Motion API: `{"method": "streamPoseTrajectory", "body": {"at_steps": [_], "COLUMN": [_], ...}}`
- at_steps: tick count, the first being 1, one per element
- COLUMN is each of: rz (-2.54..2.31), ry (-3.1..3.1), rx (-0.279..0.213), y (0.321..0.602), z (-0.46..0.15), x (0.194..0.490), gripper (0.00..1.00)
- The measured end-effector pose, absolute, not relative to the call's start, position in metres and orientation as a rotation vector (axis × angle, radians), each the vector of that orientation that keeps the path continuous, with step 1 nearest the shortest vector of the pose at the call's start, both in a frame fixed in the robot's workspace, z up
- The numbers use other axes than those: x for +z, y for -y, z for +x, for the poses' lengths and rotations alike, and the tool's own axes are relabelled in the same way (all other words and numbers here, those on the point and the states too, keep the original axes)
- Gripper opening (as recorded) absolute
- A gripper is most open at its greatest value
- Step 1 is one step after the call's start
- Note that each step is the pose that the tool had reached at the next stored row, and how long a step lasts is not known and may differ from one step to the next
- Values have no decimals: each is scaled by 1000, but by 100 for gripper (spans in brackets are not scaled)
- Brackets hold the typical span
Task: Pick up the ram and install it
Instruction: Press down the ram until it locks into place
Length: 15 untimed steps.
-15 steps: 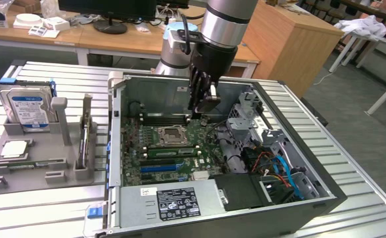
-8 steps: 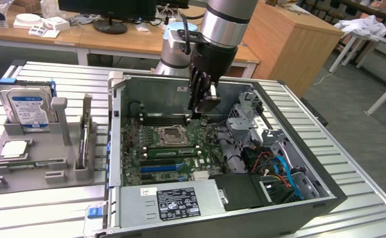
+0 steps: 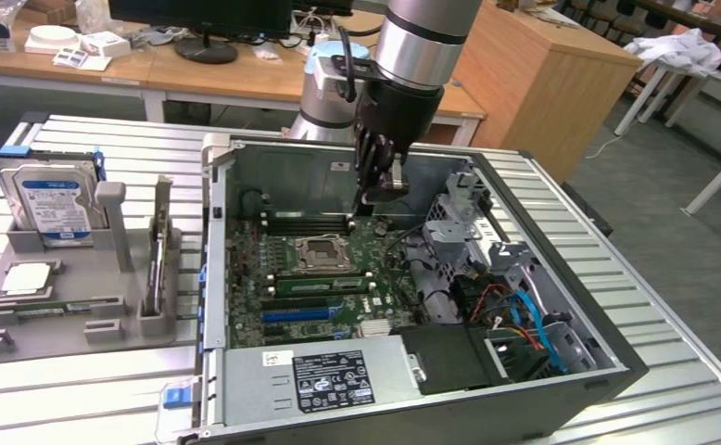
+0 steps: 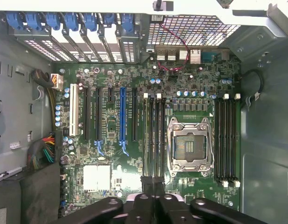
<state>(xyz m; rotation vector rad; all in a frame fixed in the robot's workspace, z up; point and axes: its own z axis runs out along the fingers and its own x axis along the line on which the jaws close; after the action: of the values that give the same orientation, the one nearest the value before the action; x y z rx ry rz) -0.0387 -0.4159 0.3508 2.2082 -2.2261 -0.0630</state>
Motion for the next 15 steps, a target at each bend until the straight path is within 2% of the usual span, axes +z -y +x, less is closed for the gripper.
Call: {"method": "streamPoseTrajectory", "body": {"at_steps": [15], "rz": [2212], "ry": [2222], "rx": [-63], "y": [416], "z": [-31], "x": [351], "gripper": [11]}}
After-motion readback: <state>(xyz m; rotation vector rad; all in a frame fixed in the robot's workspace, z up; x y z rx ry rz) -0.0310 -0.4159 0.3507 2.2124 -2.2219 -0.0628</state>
